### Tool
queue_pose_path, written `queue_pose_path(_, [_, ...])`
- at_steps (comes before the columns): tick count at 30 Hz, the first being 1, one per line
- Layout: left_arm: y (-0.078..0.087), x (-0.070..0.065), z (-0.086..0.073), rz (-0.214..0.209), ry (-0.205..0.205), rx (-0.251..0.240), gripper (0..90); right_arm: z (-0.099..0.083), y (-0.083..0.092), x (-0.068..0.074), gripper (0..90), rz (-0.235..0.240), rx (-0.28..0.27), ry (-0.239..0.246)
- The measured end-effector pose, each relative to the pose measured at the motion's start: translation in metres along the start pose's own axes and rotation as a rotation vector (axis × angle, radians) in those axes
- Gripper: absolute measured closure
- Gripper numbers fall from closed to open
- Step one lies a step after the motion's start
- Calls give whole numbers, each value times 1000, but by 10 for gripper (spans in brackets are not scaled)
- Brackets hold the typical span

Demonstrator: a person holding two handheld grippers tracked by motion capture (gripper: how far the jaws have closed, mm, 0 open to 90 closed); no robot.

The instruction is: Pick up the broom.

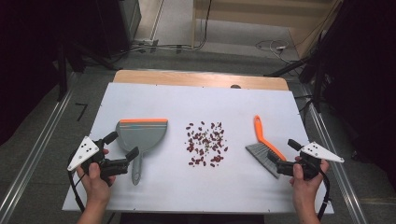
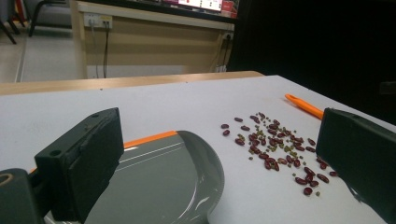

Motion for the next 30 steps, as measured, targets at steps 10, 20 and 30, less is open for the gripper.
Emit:
queue_pose_path(10, [-6,-4,-1,-7,-16,25,10,20,-7,3,0,-47,52,47])
queue_pose_path(20, [-12,-6,-3,-7,-26,45,0,47,-38,-2,0,-47,193,37])
queue_pose_path(30, [-12,-8,-7,-25,-22,53,0,38,-81,-12,222,-67,367,-3])
Point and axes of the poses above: each handheld gripper's, and its own axes: y roughly backward along the jaws, z roughly out of its top, x roughly to its left, the point moved 7 cm from there along -y, roughly forward along the jaws, and after that the axes turned 14 degrees about -x, right-handed, at the moved point
